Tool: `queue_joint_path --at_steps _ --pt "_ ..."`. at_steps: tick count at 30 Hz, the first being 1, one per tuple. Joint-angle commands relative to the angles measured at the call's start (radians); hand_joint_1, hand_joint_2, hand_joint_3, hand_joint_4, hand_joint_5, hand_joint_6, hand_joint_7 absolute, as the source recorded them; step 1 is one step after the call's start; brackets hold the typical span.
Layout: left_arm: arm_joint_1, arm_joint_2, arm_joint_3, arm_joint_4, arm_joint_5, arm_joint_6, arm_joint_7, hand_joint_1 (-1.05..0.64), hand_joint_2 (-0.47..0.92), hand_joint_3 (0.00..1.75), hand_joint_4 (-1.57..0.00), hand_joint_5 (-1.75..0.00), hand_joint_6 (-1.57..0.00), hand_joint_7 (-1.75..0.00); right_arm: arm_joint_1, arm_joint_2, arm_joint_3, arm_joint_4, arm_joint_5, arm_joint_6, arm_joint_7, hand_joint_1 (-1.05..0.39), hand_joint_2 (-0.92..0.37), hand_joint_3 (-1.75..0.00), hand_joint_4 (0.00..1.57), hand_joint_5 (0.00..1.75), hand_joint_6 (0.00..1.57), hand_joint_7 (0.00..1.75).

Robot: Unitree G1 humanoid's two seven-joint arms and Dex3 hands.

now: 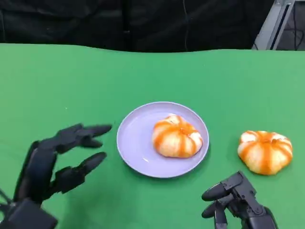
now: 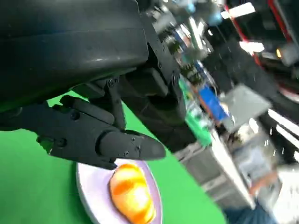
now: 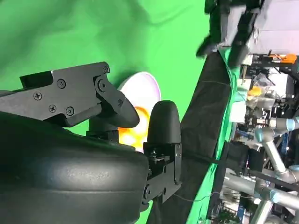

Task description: Grasp the bread from the table and place it into the plate.

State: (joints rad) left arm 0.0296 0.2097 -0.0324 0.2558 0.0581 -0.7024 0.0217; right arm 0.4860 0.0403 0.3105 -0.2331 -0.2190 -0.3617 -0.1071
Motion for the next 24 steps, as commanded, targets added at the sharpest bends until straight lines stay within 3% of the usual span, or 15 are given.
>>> queue_joint_path --at_steps 1,3,5,8,24 --pt "0.067 -0.041 0.031 0.008 -0.035 -0.067 0.002 -0.14 0.64 0.94 -0.85 -1.33 -0.9 -0.92 0.008 -0.009 -0.013 -0.015 0.012 0.002 0.003 -0.04 -0.92 -0.98 0.21 1.75 0.09 1.75" --pt "0.097 -0.062 0.037 -0.004 -0.028 -0.074 0.008 -0.12 0.62 1.02 -0.87 -1.37 -0.87 -1.04 0.009 -0.012 -0.019 -0.017 0.018 0.003 0.008 -0.04 -0.92 -0.98 0.21 1.75 0.09 1.75" --pt "0.122 -0.077 0.035 -0.024 -0.036 -0.058 -0.004 -0.1 0.57 1.19 -0.84 -1.52 -0.81 -1.3 0.01 -0.015 -0.024 -0.017 0.027 0.0 0.014 -0.04 -0.92 -0.98 0.2 1.75 0.08 1.75" --pt "0.12 -0.094 0.026 0.018 -0.078 -0.067 -0.046 -0.09 0.55 1.22 -0.83 -1.58 -0.78 -1.43 0.007 -0.025 -0.034 -0.005 0.032 -0.016 0.022 -0.03 -0.92 -0.98 0.21 1.75 0.08 1.75" --pt "0.102 -0.132 0.054 0.084 -0.152 -0.063 -0.136 -0.13 0.5 1.19 -0.86 -1.61 -0.83 -1.43 0.014 -0.033 -0.047 -0.003 0.004 -0.04 0.019 -0.03 -0.92 -1.0 0.22 1.75 0.1 1.75"
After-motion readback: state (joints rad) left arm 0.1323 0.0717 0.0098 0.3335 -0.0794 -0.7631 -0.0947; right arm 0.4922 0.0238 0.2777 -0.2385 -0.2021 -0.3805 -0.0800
